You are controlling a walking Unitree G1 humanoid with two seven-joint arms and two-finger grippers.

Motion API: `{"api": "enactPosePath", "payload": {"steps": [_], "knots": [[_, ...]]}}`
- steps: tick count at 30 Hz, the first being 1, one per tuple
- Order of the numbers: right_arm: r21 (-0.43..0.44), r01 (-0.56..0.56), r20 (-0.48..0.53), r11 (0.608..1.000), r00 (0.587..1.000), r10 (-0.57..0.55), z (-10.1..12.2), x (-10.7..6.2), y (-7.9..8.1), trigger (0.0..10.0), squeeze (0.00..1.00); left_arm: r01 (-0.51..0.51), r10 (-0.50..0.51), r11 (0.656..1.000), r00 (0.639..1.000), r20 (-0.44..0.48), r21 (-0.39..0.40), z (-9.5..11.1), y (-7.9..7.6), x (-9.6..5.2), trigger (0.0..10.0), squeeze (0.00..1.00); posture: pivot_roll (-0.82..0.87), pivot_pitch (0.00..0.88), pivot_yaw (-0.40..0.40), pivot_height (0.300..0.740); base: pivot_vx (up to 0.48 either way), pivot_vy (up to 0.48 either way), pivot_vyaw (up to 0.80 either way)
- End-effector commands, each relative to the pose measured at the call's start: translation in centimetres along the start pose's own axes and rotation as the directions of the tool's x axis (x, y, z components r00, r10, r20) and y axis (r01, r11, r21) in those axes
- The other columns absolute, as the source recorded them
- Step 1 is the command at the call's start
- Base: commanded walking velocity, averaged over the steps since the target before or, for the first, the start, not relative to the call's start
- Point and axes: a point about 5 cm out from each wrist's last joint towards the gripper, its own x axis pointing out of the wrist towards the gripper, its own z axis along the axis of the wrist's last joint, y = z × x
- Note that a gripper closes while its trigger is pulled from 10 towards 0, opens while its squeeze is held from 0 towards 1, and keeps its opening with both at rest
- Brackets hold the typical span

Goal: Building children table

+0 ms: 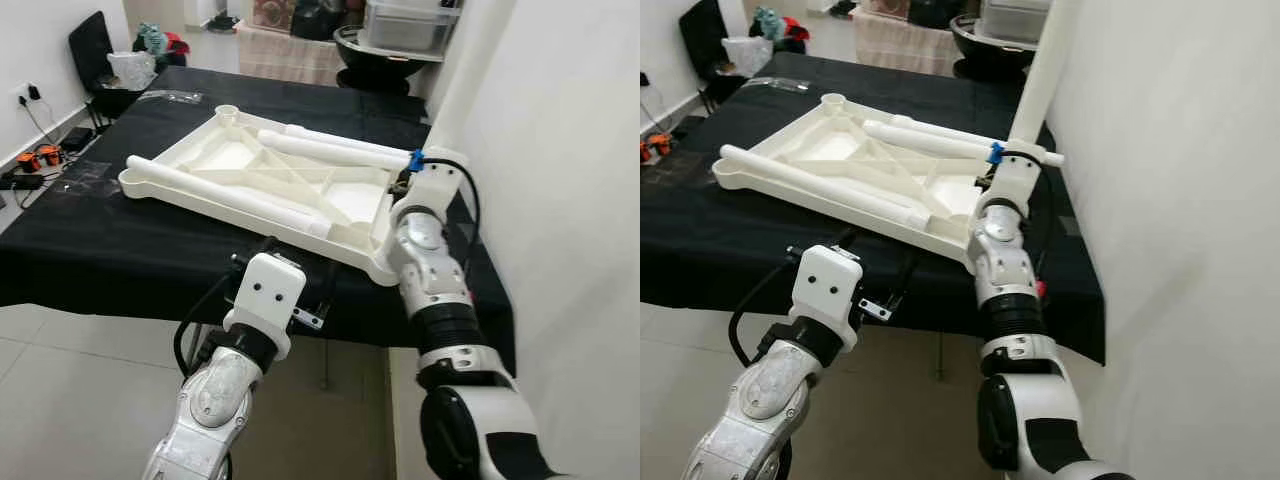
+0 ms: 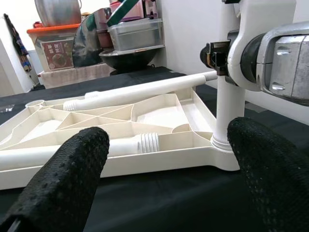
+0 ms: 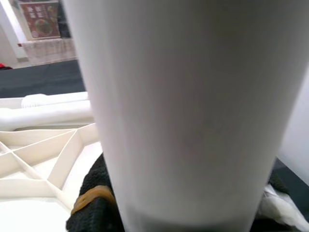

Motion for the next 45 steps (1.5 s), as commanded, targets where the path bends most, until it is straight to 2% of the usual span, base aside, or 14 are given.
{"api": "enactPosePath", "payload": {"steps": [1,2,3,9,10,14,18,22,25,32,34,40,42,45], "knots": [[0.040,-0.011,-0.087,0.999,0.996,0.015,-0.9,0.0,0.7,10.0,0.00,-0.004,0.004,1.000,1.000,-0.008,0.002,-0.2,-0.1,0.1,10.0,0.00,0.08,0.039,-0.129,0.740,0.000,0.000,0.00],[0.040,-0.011,-0.087,0.999,0.996,0.015,-0.9,0.0,0.7,10.0,0.00,-0.004,0.004,1.000,1.000,-0.008,0.002,-0.2,-0.1,0.1,10.0,0.00,0.08,0.039,-0.129,0.740,0.000,0.000,0.00],[0.062,-0.041,-0.064,0.997,0.997,0.045,-0.5,0.0,1.3,10.0,1.00,-0.004,0.004,1.000,1.000,-0.007,0.001,-0.2,-0.1,0.1,10.0,0.00,0.08,0.039,-0.129,0.740,0.000,0.000,0.00],[0.093,-0.076,0.001,0.993,0.997,0.076,1.1,0.0,1.7,10.0,1.00,-0.006,0.006,1.000,1.000,-0.008,0.001,-0.2,0.0,0.1,10.0,0.00,0.08,0.039,-0.129,0.740,0.000,0.000,0.00],[0.087,-0.108,0.037,0.990,0.994,0.105,2.0,0.2,1.7,10.0,0.00,-0.005,0.005,1.000,1.000,-0.009,0.000,-0.2,-0.1,0.1,10.0,0.00,0.08,0.043,-0.128,0.740,0.000,0.000,0.00],[0.125,-0.331,0.079,0.935,0.943,0.323,3.8,0.9,2.1,10.0,0.00,-0.006,0.006,1.000,1.000,-0.009,-0.001,-0.2,-0.1,0.1,10.0,0.00,0.08,0.045,-0.128,0.740,0.000,0.000,0.00],[0.187,-0.582,0.088,0.791,0.812,0.577,4.5,1.1,2.4,10.0,0.00,-0.007,0.007,1.000,1.000,-0.009,-0.002,-0.2,0.0,0.1,10.0,0.00,0.08,0.046,-0.130,0.740,0.000,0.000,0.00],[0.130,-0.918,0.047,0.376,0.384,0.922,2.1,-0.9,2.6,10.0,0.00,-0.003,0.003,1.000,1.000,-0.005,-0.004,-0.1,-0.2,0.2,10.0,0.00,0.09,0.047,-0.133,0.740,0.000,0.000,0.00],[0.120,-0.957,-0.005,0.265,0.267,0.964,0.9,-1.5,2.8,10.0,0.00,-0.006,0.006,1.000,1.000,-0.005,-0.001,-0.1,-0.1,0.2,10.0,0.00,0.09,0.048,-0.133,0.740,0.000,0.000,0.00],[0.118,-0.961,-0.025,0.249,0.248,0.969,0.5,-1.5,3.9,10.0,0.00,-0.011,0.011,1.000,1.000,-0.006,0.004,0.0,0.1,0.0,10.0,0.00,0.10,0.052,-0.136,0.740,0.000,0.000,0.00],[0.116,-0.943,-0.033,0.312,0.311,0.950,0.4,-1.1,4.2,0.0,0.00,-0.012,0.012,1.000,1.000,-0.005,0.003,0.0,0.1,0.1,10.0,0.00,0.10,0.052,-0.136,0.740,0.000,0.000,0.00],[0.108,-0.951,-0.007,0.290,0.291,0.957,0.7,-1.0,4.1,0.0,0.00,-0.013,0.013,1.000,1.000,-0.003,0.003,0.1,0.1,0.1,10.0,0.00,0.10,0.052,-0.137,0.740,0.000,0.000,0.00],[0.108,-0.872,0.003,0.478,0.481,0.877,1.1,0.2,3.2,0.0,0.00,-0.014,0.014,1.000,1.000,-0.004,0.005,0.0,0.1,0.1,10.0,0.00,0.10,0.052,-0.134,0.740,0.000,0.000,0.00],[0.109,-0.856,0.004,0.505,0.509,0.861,1.1,0.4,3.1,0.0,0.00,-0.015,0.015,1.000,1.000,-0.004,0.004,0.0,0.1,0.1,10.0,0.00,0.10,0.052,-0.134,0.740,0.000,0.000,0.00]]}}
